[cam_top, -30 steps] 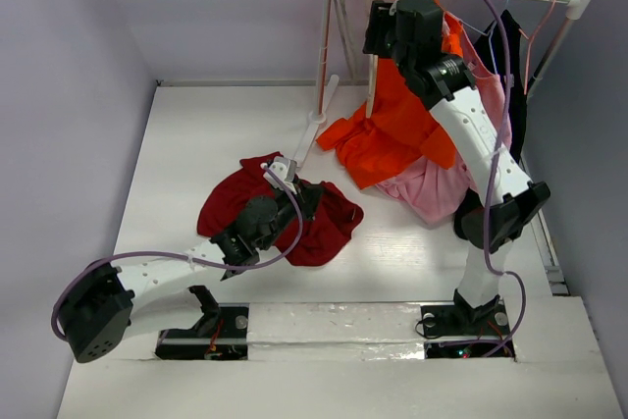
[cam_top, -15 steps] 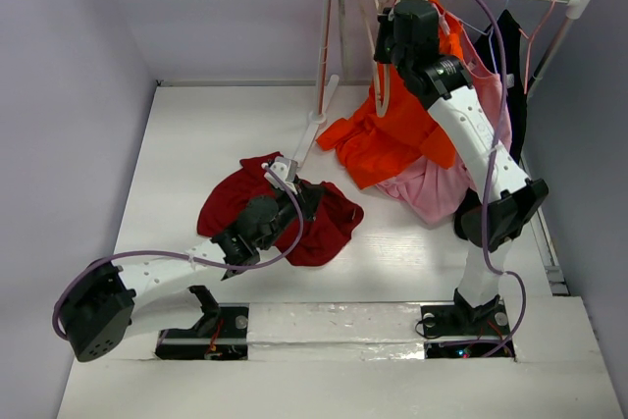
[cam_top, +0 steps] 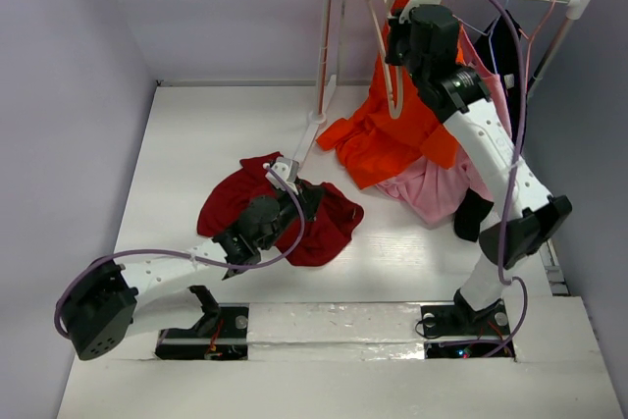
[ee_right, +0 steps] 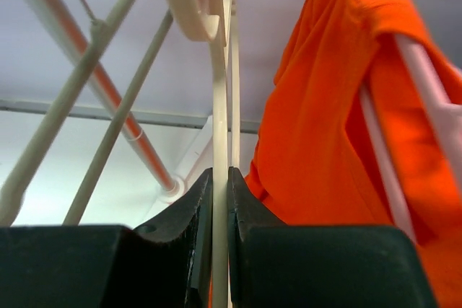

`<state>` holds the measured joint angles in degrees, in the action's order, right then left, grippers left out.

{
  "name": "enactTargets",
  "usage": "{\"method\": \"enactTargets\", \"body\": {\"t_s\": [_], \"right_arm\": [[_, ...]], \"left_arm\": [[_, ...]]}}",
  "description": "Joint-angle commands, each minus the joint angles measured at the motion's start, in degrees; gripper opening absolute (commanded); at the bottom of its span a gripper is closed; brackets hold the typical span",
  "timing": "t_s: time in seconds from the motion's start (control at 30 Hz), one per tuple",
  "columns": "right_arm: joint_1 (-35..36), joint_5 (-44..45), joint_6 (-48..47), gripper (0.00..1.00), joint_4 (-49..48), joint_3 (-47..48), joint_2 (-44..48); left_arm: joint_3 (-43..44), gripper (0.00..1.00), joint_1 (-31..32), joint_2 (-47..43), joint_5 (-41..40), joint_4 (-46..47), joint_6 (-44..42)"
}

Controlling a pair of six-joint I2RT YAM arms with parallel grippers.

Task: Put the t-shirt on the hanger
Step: Pick up the hanger from the clothesline, then place the T-shirt on the hanger.

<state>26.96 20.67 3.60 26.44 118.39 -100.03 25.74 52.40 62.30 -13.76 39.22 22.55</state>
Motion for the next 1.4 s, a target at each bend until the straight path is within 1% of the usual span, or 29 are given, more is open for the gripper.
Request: {"method": "enactTargets", "body": {"t_s": [0.0, 0.1, 0.27, 0.3, 0.33, 0.4, 0.43, 0.47, 0.5, 0.53, 0.57, 0.6, 0.63, 0.67, 0.7, 0.73, 0.77, 0.9, 0.93, 1.0, 1.07, 1.13, 1.23, 1.37], "right_arm": [[-0.24, -1.85, -0.17, 0.00, -6.57, -2.71, 5.89], [-0.24, -3.61, 1.06, 0.00, -8.32, -8.41, 9.32], [-0.24, -6.86, 4.04, 0.00, -8.42, -15.37, 14.32], [-0.24, -7.48, 4.66, 0.00, -8.85, -17.21, 16.95], [-0.24, -8.87, 6.23, 0.00, -9.38, -21.66, 18.54], [-0.24, -10.38, 7.82, 0.00, -10.61, -26.78, 21.88], [-0.24, -12.04, 10.01, 0.00, -10.88, -29.42, 25.46], [-0.24, -13.53, 11.16, 0.00, -11.14, -34.75, 27.41], [-0.24, -15.20, 12.30, 0.00, -11.84, -37.67, 29.34], [-0.24, -18.26, 14.40, 0.00, -12.02, -40.58, 33.45], [0.54, -19.60, 15.55, 0.00, -12.02, -46.17, 35.58], [1.07, -20.22, 16.26, 0.00, -12.11, -49.01, 37.78], [2.38, -22.40, 17.40, 0.00, -11.76, -51.48, 40.06], [2.92, -22.60, 17.93, 0.00, -11.06, -55.51, 44.52], [3.53, -22.69, 18.37, 0.00, -9.05, -57.20, 46.92], [4.23, -22.86, 19.33, 0.00, -7.55, -58.52, 49.38], [4.24, -23.04, 20.04, 0.00, -5.97, -59.49, 54.19], [4.24, -26.02, 22.33, 0.00, 3.15, -62.05, 63.18], [4.24, -27.77, 22.94, 0.00, 4.58, -62.57, 64.07], [4.24, -28.57, 23.47, 0.00, 8.26, -63.10, 66.53], [4.24, -26.14, 23.04, 0.00, 11.17, -63.19, 68.20], [4.24, -25.76, 22.25, 0.00, 13.98, -63.02, 70.05], [4.24, -29.26, 22.16, 0.00, 15.84, -63.10, 70.06], [4.24, -31.03, 22.33, 0.00, 15.23, -66.17, 70.41]], "left_arm": [[1.68, 0.00, 0.16, 0.19, -0.22, 2.79, -0.31], [2.21, 0.00, 0.16, 0.27, -0.39, 2.44, -0.22], [3.62, 0.00, 0.16, 0.71, -0.92, 1.38, 0.04], [3.79, 0.00, 0.16, 0.89, -1.09, 1.12, 0.04], [4.66, 0.00, 0.16, 1.15, -1.62, 0.77, 0.04], [5.72, 0.00, 0.16, 2.03, -2.50, -0.37, 0.04], [6.16, 0.00, 0.16, 2.90, -3.20, -0.55, -0.13], [7.04, 0.00, 0.16, 3.43, -3.55, -0.64, -0.39], [7.48, 0.00, 0.16, 3.96, -4.16, -0.99, -0.57], [8.27, 0.00, 0.16, 4.92, -5.13, -1.08, -0.75], [8.71, 0.00, 0.16, 5.37, -5.49, -1.16, -0.92], [9.15, 0.00, 0.16, 5.81, -5.66, -1.34, -0.92], [10.20, 0.00, 0.16, 6.77, -5.93, -1.52, -1.01], [10.73, 0.00, -0.37, 7.30, -6.10, -1.60, -1.10], [11.17, 0.00, -0.37, 7.83, -6.28, -1.52, -1.27], [11.70, 0.00, -0.89, 9.31, -6.28, -1.52, -1.45], [13.18, 0.00, -1.51, 10.20, -6.11, -1.60, -1.80], [16.71, 0.00, -3.00, 13.80, -5.75, -2.31, -1.89], [18.02, 0.00, -3.01, 14.85, -5.49, -2.40, -1.72], [19.61, 0.00, -5.11, 16.44, -5.05, -3.18, -1.37], [22.15, 0.00, -6.34, 17.32, -3.82, -4.32, -0.75], [23.30, 0.00, -7.66, 17.94, -3.21, -5.21, -0.13], [24.80, 0.00, -7.67, 17.85, -3.20, -6.00, -0.31], [25.77, 0.00, -7.67, 17.41, -3.64, -7.05, -0.66]]}}
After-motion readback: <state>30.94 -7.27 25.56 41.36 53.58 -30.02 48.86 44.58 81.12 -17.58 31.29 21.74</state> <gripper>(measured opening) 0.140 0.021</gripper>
